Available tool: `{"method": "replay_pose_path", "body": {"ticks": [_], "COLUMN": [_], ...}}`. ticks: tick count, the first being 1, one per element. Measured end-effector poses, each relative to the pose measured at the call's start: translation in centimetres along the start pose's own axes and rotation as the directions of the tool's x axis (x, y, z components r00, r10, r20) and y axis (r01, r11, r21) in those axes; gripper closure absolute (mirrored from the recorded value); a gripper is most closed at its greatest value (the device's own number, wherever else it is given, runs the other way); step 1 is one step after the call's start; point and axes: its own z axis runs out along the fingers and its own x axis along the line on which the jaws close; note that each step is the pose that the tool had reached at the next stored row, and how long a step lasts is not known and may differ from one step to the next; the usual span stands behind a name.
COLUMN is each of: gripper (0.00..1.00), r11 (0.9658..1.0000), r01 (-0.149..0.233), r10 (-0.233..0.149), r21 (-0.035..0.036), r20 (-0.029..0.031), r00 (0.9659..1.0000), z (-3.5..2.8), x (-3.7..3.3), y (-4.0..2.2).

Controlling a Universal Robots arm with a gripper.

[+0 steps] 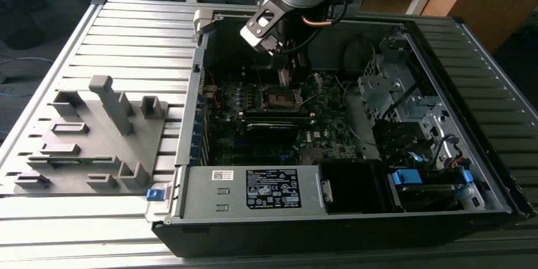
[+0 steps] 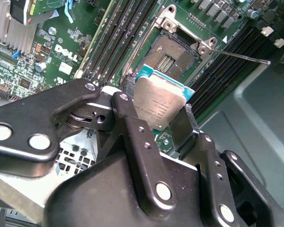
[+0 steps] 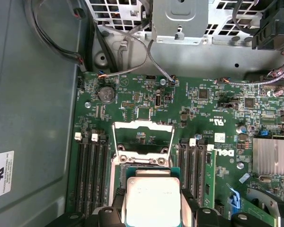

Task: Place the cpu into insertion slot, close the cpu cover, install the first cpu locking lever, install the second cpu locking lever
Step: 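Place the cpu into insertion slot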

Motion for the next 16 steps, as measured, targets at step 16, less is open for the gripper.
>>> {"method": "replay_pose_path", "body": {"ticks": [16], "gripper": [0.46], "r11": [1.0000], "r01": [0.000], "r10": [0.000], "r21": [0.0000], "r20": [0.0001], "r00": [1.0000], "z": [0.52], "x": [-0.02], "y": [-0.05]}}
